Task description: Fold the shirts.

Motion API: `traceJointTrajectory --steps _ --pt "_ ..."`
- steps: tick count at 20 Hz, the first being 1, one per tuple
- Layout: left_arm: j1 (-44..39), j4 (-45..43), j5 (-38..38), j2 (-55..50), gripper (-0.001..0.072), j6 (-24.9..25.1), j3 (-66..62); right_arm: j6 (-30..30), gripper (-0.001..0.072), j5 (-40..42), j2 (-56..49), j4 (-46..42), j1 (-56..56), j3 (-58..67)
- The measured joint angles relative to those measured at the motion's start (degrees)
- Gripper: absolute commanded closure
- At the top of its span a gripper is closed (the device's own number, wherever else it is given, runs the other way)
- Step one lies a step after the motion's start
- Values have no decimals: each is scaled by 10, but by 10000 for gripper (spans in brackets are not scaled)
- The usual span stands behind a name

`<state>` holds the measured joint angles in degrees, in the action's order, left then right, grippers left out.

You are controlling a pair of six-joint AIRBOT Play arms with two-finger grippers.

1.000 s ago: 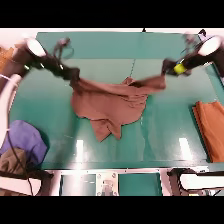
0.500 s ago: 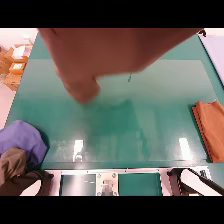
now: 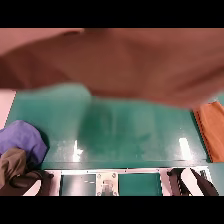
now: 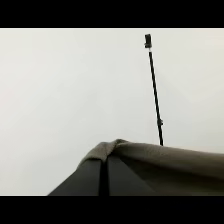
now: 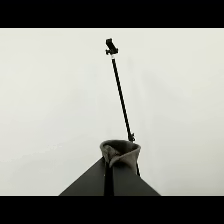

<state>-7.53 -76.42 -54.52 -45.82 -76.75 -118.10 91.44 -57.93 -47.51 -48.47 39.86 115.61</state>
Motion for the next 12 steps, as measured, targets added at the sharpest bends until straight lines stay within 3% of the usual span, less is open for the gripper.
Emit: traceJointTrajectory --steps 6,12 --pt "0 0 -21 -44 680 -10 131 -59 696 5 0 62 -40 -204" --pt "0 2 12 -236 680 -10 249 -127 696 156 -101 78 -169 -464"
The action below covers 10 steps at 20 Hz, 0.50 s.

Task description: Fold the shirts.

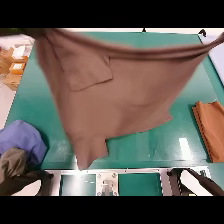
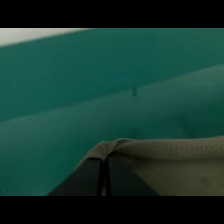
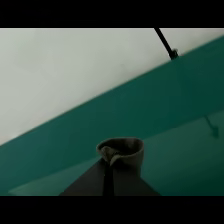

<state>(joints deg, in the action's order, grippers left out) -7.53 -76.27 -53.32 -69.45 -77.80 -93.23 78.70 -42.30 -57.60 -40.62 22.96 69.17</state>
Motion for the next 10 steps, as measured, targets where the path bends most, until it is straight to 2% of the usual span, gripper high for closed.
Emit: traceJointTrajectory --steps 3,6,7,8,9,10 --pt "0 2 58 -127 680 1 18 -17 696 83 -120 4 -56 -40" --pt "0 17 119 -221 679 -1 24 -24 692 120 -244 6 -84 -16" --pt "0 22 129 -241 677 -1 26 -25 604 122 -276 6 -88 -3" --pt "0 27 136 -256 550 -1 26 -26 435 117 -302 5 -89 9" --pt "1 29 142 -265 192 -1 25 -28 396 107 -321 2 -88 21" --pt "4 30 139 -273 104 -1 20 -28 396 89 -335 -2 -83 35"
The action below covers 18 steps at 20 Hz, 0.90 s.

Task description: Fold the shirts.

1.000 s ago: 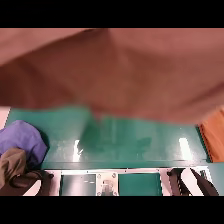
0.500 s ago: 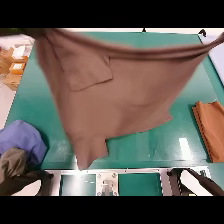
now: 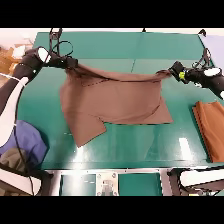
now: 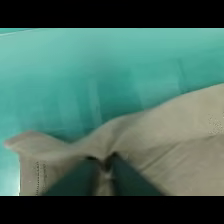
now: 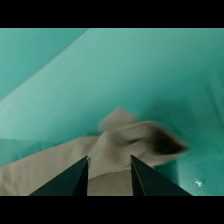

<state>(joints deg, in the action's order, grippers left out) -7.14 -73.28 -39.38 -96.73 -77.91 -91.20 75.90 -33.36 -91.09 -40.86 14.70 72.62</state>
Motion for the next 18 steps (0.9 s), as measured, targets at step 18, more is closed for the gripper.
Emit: traceJointTrajectory --steps 18 --pt "237 152 -411 26 105 55 198 -66 289 -328 156 -77 261 -232"
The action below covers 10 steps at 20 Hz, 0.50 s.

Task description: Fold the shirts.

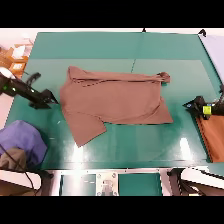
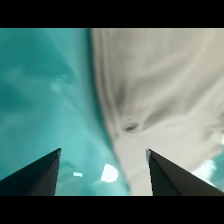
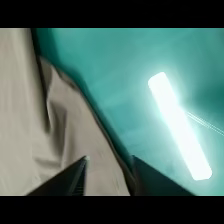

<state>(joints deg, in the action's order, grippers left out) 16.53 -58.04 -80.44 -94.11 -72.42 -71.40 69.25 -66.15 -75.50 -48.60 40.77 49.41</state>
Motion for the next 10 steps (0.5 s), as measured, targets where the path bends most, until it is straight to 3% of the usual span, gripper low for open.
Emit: traceJointTrajectory --steps 3,5,6,8,9,10 --pt "6 89 44 1 107 42 83 -5 279 0 7 1 7 -43" --pt "8 151 66 1 233 73 126 -6 261 4 9 1 9 -67" --pt "9 173 77 1 234 88 145 -7 194 6 9 1 10 -77" --pt "10 209 93 1 236 109 170 -8 170 11 10 2 10 -97" --pt "10 221 99 1 355 116 178 -9 170 13 10 3 11 -107" --pt "9 226 109 0 648 124 185 -9 170 16 10 10 12 -115"
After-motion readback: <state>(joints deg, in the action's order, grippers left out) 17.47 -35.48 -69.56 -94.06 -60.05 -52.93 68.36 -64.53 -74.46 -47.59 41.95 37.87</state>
